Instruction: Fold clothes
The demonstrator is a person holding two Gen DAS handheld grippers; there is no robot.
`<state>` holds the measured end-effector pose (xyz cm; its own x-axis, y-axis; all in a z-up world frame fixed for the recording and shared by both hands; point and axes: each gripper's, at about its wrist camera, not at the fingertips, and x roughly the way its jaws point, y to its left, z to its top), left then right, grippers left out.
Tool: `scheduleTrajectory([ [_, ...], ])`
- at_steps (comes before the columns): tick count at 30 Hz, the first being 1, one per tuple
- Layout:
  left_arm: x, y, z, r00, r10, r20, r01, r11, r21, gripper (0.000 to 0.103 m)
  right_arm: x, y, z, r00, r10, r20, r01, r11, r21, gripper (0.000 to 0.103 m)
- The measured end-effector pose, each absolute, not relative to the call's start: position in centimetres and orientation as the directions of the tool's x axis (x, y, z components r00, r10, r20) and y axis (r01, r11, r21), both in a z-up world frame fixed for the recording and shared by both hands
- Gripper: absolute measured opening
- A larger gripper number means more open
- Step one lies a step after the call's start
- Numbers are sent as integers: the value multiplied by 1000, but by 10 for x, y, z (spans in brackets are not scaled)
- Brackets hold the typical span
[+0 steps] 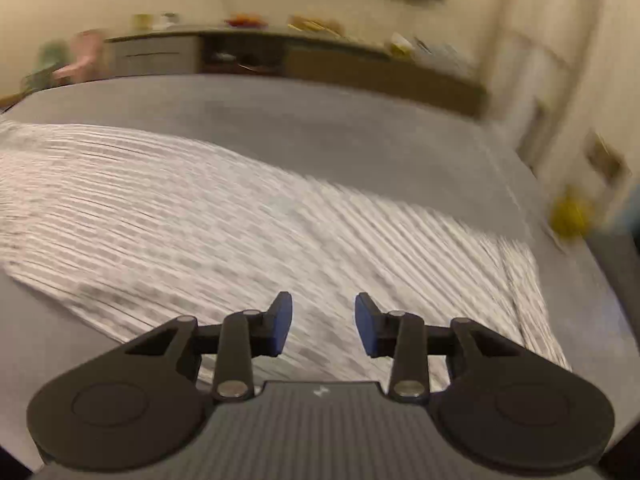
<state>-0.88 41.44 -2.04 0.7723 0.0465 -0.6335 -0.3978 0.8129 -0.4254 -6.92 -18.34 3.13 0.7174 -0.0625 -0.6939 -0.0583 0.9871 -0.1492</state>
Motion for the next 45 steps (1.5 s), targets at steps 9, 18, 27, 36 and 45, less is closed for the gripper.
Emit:
scheduleTrajectory([
  [9,33,401,-44,720,93,-687,-324,922,-214,0,-10,-67,19,671,80,-737,-280,948,-152,44],
  [18,7,477,-49,736,-53,-674,-415,752,-513,0,-3,-112,8,591,129,-796,-212,977,2,57],
  [27,-2,425,0,795,58,-604,-335,871,-358,27,13,-93,34,600,168,-782,-279,960,-7,54],
  [36,30,388,-30,727,-54,-684,-205,934,-291,23,105,114,47,513,450,-731,-631,775,34,51],
  [45,37,431,-56,683,-73,-727,-239,918,-317,7,200,153,3,526,260,-810,-464,886,-16,21],
])
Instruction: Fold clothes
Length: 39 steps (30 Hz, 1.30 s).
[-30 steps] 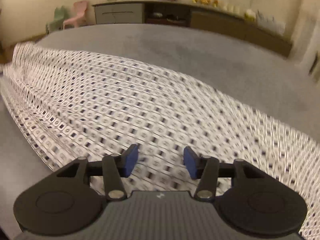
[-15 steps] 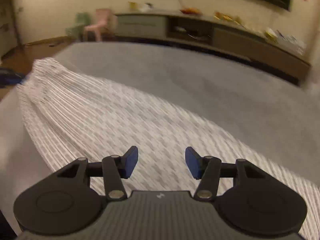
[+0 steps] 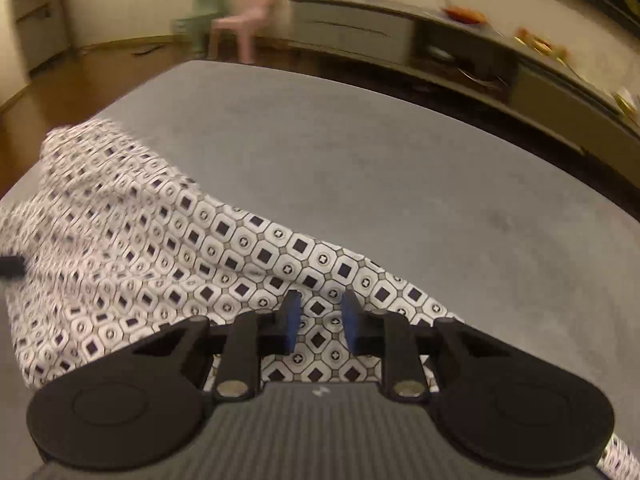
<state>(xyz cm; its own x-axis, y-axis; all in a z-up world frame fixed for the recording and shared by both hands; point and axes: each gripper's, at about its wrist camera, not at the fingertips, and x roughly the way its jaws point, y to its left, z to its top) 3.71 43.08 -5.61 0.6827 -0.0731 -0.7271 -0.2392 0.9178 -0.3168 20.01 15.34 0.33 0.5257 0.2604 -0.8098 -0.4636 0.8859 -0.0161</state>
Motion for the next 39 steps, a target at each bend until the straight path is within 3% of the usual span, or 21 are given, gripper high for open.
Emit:
scheduleTrajectory([
  [2,38,427,-51,698,-63,-713,-227,925,-304,16,197,165,15,519,257,-815,-467,884,-19,24],
  [5,38,422,-39,745,-71,-663,-198,926,-322,22,182,214,43,513,406,-756,-589,807,33,26],
  [9,49,425,-50,723,-61,-688,-200,935,-293,21,213,309,26,409,496,-766,-710,701,75,30],
  [15,53,435,-61,698,19,-716,-222,956,-191,12,280,343,-12,386,454,-803,-610,779,148,33],
  [21,67,453,-62,689,63,-722,-283,940,-189,11,207,209,38,425,550,-719,-563,782,265,37],
  [24,63,452,-50,666,177,-724,-377,918,-123,13,136,122,28,475,452,-755,-534,830,161,37],
  [27,53,425,-23,712,238,-661,-369,927,-63,20,80,51,-4,529,286,-799,-429,902,38,37],
  [28,50,410,-15,744,198,-639,-320,944,-80,22,65,34,-14,536,245,-808,-389,921,21,39],
  [32,50,327,-11,761,-155,-630,25,977,-210,25,27,-11,-20,579,268,-770,-338,938,73,39],
  [34,51,292,-25,717,-194,-669,125,981,-151,26,24,-37,-14,626,263,-734,-273,956,110,39],
  [39,54,246,-60,646,-155,-747,234,972,0,29,9,-146,-25,673,20,-739,1,1000,28,39],
])
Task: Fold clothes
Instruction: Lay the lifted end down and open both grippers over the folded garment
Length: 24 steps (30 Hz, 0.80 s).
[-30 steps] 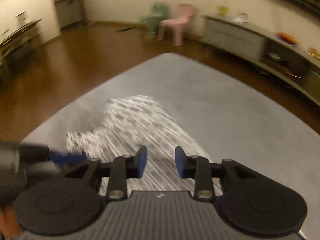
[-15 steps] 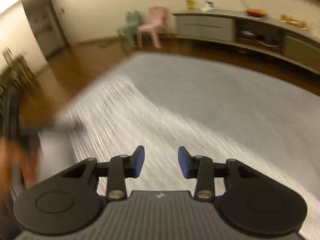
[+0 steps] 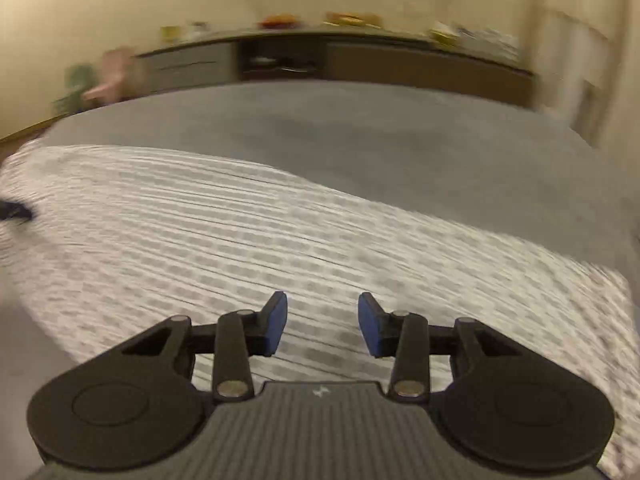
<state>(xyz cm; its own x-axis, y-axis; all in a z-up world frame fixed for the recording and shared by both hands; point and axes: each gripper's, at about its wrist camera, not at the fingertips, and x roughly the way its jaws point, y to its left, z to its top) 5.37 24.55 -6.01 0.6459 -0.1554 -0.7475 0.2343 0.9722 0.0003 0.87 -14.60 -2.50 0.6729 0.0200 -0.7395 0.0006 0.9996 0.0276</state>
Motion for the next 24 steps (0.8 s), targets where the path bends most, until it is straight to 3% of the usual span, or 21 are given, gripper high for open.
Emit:
scheduleTrajectory([
  [3,54,248,-62,654,-81,-753,182,982,53,45,-20,-206,-33,664,-30,-747,122,990,69,40],
  [4,54,249,-62,657,-41,-753,149,986,77,45,-29,-216,-34,664,-48,-746,141,988,62,40],
  [7,48,234,-54,674,0,-738,114,988,104,28,-53,-244,-37,666,-97,-739,189,981,41,43],
  [9,37,209,-44,689,-124,-714,227,973,50,37,-59,-244,-42,670,-118,-733,200,980,25,43],
  [11,26,185,-44,662,-195,-724,338,940,56,38,-64,-240,-44,670,-110,-734,179,984,16,44],
  [13,25,177,-55,649,-140,-747,338,934,119,43,-70,-241,-46,672,-115,-731,171,985,2,48],
  [14,26,178,-59,654,-110,-748,319,937,141,52,-75,-246,-45,676,-116,-728,176,984,7,51],
  [16,30,192,-59,658,-44,-751,247,956,160,52,-86,-264,-39,689,-97,-718,183,982,43,44],
  [18,32,208,-58,665,35,-746,157,970,185,46,-94,-274,-33,702,-94,-706,224,970,93,42],
  [19,31,212,-56,671,46,-740,131,975,179,42,-103,-281,-28,725,-112,-679,264,957,123,55],
  [20,29,215,-52,682,38,-730,115,981,159,40,-103,-288,-22,741,-154,-654,311,941,130,74],
  [21,26,213,-48,693,19,-721,108,986,129,40,-107,-291,-22,745,-205,-634,361,924,125,80],
  [24,25,173,-34,690,-112,-716,167,986,7,44,-105,-303,-37,710,-246,-660,430,893,129,78],
])
